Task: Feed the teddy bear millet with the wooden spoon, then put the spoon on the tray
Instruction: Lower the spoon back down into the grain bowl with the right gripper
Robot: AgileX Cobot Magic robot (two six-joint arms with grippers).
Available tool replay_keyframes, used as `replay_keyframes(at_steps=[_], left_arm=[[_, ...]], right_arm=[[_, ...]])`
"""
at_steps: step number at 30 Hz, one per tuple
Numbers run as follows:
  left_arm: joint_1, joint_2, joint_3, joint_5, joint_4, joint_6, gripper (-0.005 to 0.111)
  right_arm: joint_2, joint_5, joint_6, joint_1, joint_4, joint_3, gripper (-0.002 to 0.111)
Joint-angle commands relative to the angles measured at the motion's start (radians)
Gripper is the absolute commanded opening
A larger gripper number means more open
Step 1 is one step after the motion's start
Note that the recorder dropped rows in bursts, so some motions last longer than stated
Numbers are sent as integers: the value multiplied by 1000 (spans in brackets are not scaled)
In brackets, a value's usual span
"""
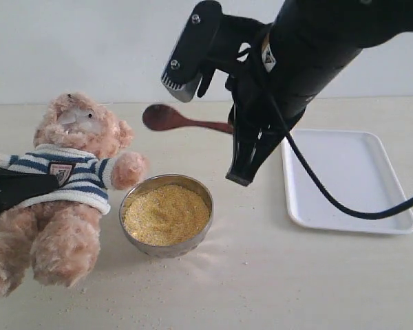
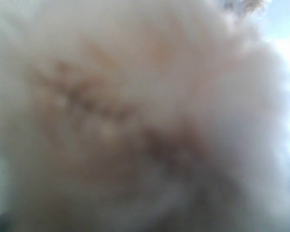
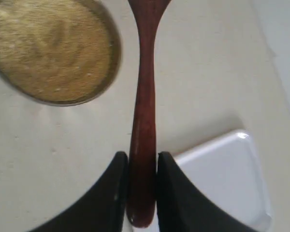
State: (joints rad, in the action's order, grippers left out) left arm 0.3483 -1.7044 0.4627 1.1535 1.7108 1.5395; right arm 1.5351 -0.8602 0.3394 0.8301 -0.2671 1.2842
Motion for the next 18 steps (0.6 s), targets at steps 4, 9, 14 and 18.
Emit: replay_keyframes(at_steps=[4, 9, 14, 18], left_arm=[[2, 3, -1, 33, 27, 24, 5], [2, 3, -1, 33, 34, 24, 5], [2, 3, -1, 31, 34, 24, 5], [3, 3, -1, 14, 34, 24, 5]], right_arm=[[83, -49, 108, 8, 118, 6, 0], [144, -63, -49, 8, -24, 6, 0], [173, -52, -75, 25, -71, 6, 0], [191, -54, -83, 71, -127, 6, 0]])
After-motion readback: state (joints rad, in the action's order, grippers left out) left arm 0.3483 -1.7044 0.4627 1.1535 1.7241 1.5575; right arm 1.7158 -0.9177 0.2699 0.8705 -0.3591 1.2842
